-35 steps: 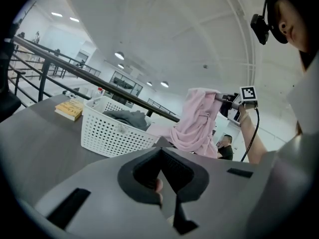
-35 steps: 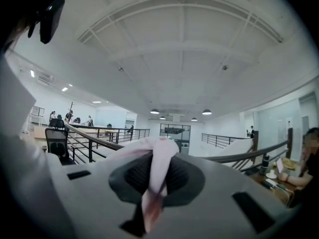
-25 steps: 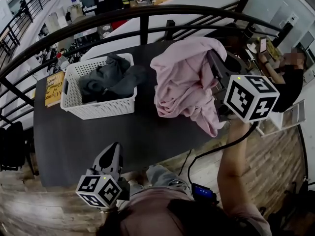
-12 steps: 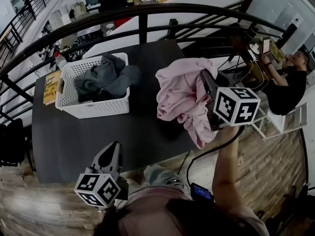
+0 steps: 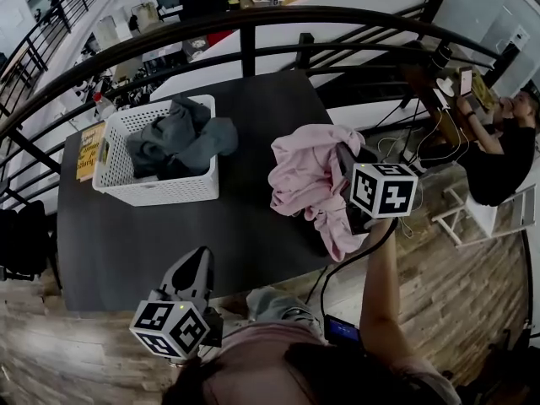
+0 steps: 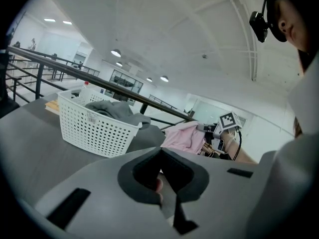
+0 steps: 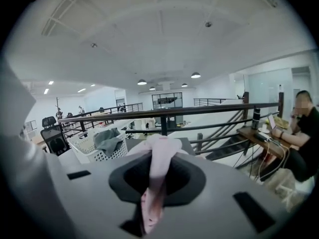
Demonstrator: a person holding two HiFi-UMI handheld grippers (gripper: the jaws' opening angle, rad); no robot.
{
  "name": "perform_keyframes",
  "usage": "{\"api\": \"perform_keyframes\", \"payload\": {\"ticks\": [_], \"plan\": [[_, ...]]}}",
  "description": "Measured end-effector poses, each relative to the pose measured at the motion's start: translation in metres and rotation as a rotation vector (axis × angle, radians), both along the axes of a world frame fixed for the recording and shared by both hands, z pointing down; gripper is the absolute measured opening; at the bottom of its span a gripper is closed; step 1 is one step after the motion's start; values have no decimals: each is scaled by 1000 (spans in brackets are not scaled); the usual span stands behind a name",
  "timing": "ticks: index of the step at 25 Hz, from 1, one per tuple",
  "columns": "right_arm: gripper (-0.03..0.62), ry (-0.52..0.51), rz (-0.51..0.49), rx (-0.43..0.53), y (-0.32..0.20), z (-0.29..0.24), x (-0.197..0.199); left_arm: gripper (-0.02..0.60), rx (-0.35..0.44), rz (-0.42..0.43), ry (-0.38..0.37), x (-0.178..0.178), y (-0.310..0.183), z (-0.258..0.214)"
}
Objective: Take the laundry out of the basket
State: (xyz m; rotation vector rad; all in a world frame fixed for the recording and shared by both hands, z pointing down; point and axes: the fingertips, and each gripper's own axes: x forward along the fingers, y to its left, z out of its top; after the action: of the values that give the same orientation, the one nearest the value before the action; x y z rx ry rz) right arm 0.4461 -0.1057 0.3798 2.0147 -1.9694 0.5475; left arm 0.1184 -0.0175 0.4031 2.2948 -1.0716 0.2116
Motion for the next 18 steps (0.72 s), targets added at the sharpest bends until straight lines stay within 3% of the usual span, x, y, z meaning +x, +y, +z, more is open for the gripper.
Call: {"api": "perform_keyframes", "payload": {"ticks": [14, 18], "plan": [[51, -57, -38, -55, -23, 58, 5, -11, -30, -38, -14, 12, 2, 8], [112, -39, -52, -93, -29, 71, 0, -11, -37, -64, -22, 6, 1, 8]]}}
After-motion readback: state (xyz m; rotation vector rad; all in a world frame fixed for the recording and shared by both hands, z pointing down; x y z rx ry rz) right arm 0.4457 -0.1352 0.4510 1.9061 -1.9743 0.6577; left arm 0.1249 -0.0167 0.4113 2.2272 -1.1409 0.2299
